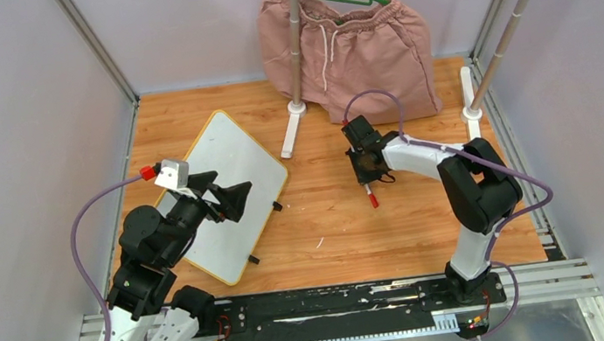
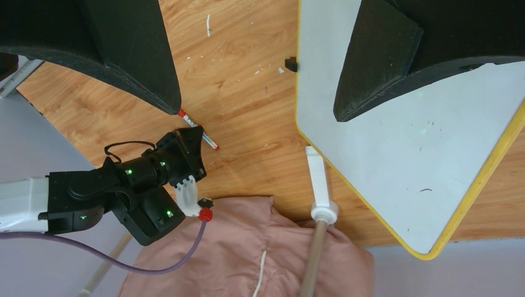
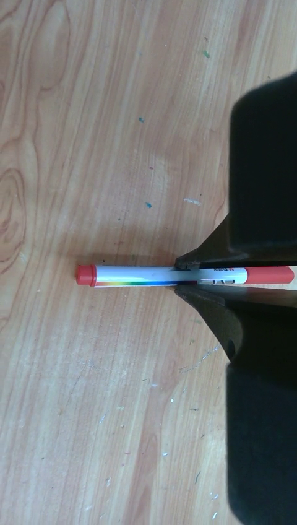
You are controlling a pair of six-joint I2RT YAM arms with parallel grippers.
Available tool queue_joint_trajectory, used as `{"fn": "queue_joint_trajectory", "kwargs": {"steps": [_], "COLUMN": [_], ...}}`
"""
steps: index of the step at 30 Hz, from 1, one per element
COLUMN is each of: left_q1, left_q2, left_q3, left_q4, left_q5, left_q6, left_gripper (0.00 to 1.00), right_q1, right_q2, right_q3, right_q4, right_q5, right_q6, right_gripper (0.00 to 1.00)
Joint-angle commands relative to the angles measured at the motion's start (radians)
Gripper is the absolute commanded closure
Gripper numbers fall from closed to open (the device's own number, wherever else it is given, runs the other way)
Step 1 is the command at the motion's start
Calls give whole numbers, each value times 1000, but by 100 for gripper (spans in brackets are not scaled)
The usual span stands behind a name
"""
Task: Write a sentence on the whiteboard
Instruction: Open the whiteboard marker at the center of the board.
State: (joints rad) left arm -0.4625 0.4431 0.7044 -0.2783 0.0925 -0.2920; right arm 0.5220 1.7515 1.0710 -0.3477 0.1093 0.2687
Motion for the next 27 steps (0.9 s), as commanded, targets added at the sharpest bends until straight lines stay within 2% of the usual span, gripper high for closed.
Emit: {"fn": "queue_joint_trajectory", "kwargs": {"steps": [1, 3, 8, 14, 18, 22, 24, 27], "left_q1": [-5, -5, -5, -5, -5, -5, -10, -66], "left_q2": [-3, 0, 2, 12, 18, 63, 99, 153], "left_q3": [-13, -13, -13, -48, -46, -24, -25, -22], "left_q4": [24, 24, 19, 52, 74, 113, 170, 234], "left_q5": [-11, -11, -38, -112, -101, 51, 165, 237], "left_q6": [1, 1, -4, -91, -93, -132, -172, -199], "left_gripper": [0, 0, 0, 0, 0, 0, 0, 0], "right_q1": [-15, -19, -27, -24, -18, -2, 6, 12], "right_q2": [35, 37, -17, -261, -451, -660, -770, -939], "right_q3": [-28, -38, -84, -155, -205, -270, -317, -385], "right_q4": [8, 13, 32, 31, 31, 87, 149, 282], "right_q5": [-30, -38, -56, -110, -179, -263, -299, -349], "right_q6": [23, 25, 42, 84, 107, 147, 184, 259], "right_gripper": [92, 100, 100, 100, 100, 100, 100, 100]}}
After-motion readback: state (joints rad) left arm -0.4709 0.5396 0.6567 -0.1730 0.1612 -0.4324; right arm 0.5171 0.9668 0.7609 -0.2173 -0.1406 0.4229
